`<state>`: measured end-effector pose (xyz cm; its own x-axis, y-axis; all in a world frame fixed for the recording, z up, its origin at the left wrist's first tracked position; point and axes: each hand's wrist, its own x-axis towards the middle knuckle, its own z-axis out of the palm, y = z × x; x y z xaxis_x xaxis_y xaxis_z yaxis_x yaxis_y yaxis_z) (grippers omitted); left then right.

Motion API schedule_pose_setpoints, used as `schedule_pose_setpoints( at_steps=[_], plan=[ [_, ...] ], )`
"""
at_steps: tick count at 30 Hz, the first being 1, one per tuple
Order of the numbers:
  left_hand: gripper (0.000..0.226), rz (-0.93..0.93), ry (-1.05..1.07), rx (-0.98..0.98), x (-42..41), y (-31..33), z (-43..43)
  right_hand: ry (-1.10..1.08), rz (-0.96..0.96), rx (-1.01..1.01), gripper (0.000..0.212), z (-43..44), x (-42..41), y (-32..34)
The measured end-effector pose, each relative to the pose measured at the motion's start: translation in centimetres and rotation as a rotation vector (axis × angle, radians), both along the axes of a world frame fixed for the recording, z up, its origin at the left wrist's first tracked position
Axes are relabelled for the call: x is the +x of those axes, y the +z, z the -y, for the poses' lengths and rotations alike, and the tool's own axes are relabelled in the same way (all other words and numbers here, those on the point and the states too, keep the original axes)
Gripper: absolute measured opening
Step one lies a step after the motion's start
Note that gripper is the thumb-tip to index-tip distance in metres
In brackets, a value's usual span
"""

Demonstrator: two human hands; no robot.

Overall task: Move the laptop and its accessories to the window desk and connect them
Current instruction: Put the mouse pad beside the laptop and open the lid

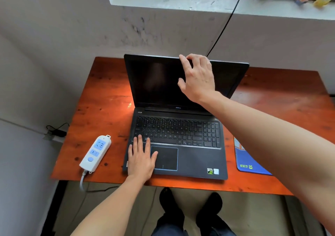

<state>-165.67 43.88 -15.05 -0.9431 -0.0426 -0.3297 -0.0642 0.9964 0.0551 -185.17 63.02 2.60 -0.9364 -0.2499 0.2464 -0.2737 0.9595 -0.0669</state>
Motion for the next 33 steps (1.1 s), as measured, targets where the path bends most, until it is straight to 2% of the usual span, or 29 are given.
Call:
schedule_pose_setpoints(
  at_steps=[3, 8, 10, 15, 18, 21, 27, 30, 33],
  plan=[
    [0.061, -0.003, 0.026, 0.027, -1.1, 1.6, -0.8, 0.029, 0.047, -0.056, 0.066, -1.2, -0.5, 0.8],
    [0.046, -0.103, -0.089, 0.107, -2.6, 4.0, -5.1, -0.103, -0.043, -0.357, 0.051, -8.0, 4.0, -1.2],
    [0.039, -0.1, -0.144, 0.199, -2.6, 4.9, -8.8, -0.224, 0.064, -0.364, 0.044, -13.5, 6.6, -3.5],
    [0.033, 0.027, -0.161, 0.435, -1.1, 6.2, -18.3, -0.631, 0.648, -0.193, 0.042, -27.4, 12.4, -9.9],
    [0.031, 0.145, -0.042, 0.596, 0.1, 6.3, -23.6, -0.844, 0.737, -0.308, 0.049, -33.0, 14.4, -12.3],
    [0.035, 0.252, 0.105, 0.655, 0.7, 5.9, -29.0, -1.002, 0.754, -0.426, 0.054, -36.6, 15.0, -13.9],
    [0.04, 0.254, 0.492, 0.662, -0.5, 4.3, -33.8, -0.952, 0.753, -0.449, 0.044, -37.3, 14.6, -15.4],
    [0.036, 0.253, 0.527, 0.561, -0.2, 3.8, -34.4, -0.901, 0.761, -0.449, 0.033, -37.4, 15.4, -15.9],
    [0.033, 0.247, 0.446, 0.45, 1.2, 3.8, -34.5, -0.855, 0.771, -0.452, 0.028, -37.4, 16.3, -16.5]
  ],
)
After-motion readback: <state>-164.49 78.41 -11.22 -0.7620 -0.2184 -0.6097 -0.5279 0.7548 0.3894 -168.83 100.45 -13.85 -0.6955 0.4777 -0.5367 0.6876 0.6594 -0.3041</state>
